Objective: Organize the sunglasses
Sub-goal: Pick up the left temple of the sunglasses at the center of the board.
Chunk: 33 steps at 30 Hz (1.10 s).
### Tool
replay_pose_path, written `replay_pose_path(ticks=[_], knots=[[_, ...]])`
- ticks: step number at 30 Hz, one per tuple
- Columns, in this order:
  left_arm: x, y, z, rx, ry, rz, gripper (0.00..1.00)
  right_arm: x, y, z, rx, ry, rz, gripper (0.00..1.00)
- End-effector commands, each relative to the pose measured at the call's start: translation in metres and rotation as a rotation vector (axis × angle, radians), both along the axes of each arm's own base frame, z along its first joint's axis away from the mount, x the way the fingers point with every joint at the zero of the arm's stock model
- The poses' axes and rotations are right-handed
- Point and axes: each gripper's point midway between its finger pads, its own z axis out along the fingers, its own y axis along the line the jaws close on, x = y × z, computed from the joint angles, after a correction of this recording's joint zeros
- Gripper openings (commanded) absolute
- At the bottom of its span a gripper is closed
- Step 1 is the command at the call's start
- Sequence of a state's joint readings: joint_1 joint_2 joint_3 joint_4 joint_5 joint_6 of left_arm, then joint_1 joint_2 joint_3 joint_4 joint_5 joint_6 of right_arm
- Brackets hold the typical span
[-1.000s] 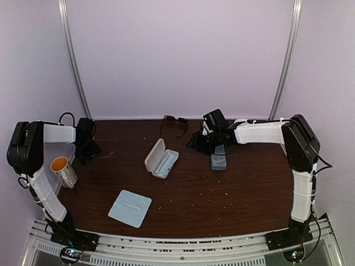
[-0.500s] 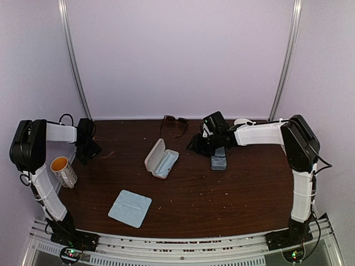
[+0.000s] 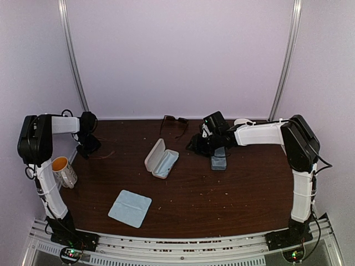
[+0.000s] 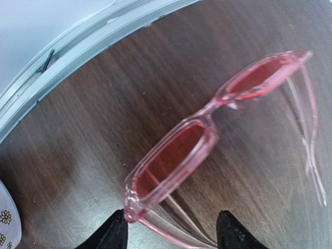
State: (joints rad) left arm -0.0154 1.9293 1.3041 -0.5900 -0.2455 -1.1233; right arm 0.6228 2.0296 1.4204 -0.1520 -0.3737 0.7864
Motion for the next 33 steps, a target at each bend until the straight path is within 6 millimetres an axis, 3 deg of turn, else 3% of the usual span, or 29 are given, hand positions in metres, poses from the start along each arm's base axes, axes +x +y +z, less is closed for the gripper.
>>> replay_pose_path(ticks=[1,6,13,18,27,33], knots=[[-0.018,0.003,-0.008,-0.034,0.126,0.061,0.61,-0.004,0.003,0.018,0.042,-0.018,0.015,0.5],[-0.02,-0.004,-0.013,-0.079,0.154,0.056,0.58,-0.009,0.004,0.025,0.063,-0.015,0.031,0.5],[-0.025,-0.008,-0.015,-0.094,0.192,0.042,0.4,-0.018,0.0,0.028,0.086,-0.013,0.046,0.5],[-0.028,-0.012,-0.017,-0.115,0.203,0.021,0.17,-0.022,-0.005,0.026,0.096,-0.015,0.049,0.5],[-0.039,-0.026,-0.019,-0.134,0.191,-0.025,0.01,-0.027,-0.018,0.021,0.084,-0.018,0.048,0.5],[-0.039,-0.026,-0.009,-0.093,0.101,-0.082,0.0,-0.027,-0.024,0.029,0.067,-0.051,0.049,0.5]])
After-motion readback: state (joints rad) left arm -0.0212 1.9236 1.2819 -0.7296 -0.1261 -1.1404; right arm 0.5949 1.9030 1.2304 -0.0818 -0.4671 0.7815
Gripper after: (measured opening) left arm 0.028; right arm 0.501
